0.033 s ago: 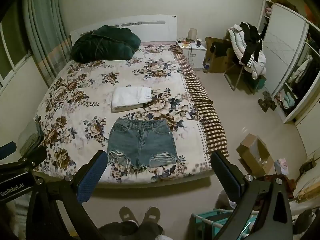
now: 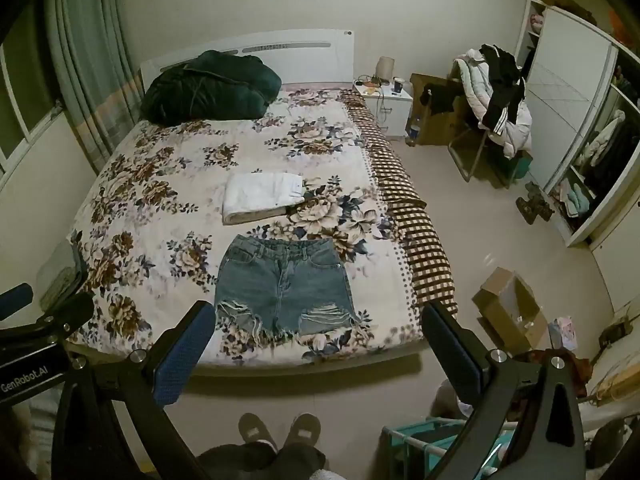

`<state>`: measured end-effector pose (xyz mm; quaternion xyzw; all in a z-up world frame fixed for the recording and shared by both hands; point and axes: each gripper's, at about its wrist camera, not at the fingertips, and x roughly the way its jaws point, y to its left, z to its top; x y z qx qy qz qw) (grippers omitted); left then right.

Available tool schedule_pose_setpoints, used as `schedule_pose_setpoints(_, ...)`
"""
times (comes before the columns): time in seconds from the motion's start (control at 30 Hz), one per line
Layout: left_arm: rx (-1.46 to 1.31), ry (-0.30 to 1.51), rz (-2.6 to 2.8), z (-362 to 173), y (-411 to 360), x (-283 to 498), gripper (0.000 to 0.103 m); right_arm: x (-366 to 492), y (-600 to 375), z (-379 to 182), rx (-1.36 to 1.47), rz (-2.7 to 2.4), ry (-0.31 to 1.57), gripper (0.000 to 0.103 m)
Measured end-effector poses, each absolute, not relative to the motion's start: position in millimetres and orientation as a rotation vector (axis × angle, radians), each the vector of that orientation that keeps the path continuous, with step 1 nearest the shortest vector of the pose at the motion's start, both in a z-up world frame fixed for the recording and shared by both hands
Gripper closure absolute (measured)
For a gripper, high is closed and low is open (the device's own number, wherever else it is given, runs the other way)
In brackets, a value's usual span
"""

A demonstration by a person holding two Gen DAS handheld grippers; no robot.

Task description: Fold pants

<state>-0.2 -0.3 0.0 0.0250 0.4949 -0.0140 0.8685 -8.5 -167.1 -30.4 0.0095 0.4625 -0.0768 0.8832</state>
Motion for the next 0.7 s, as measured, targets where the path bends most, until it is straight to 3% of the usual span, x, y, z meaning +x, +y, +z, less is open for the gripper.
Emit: schedule_pose_setpoints(0.7, 0.054, 1.060, -0.029, 0.5, -0.4, 0.5, 0.000, 1.0, -169.5, -31.0, 0.018, -0.160, 0.986, 0.000)
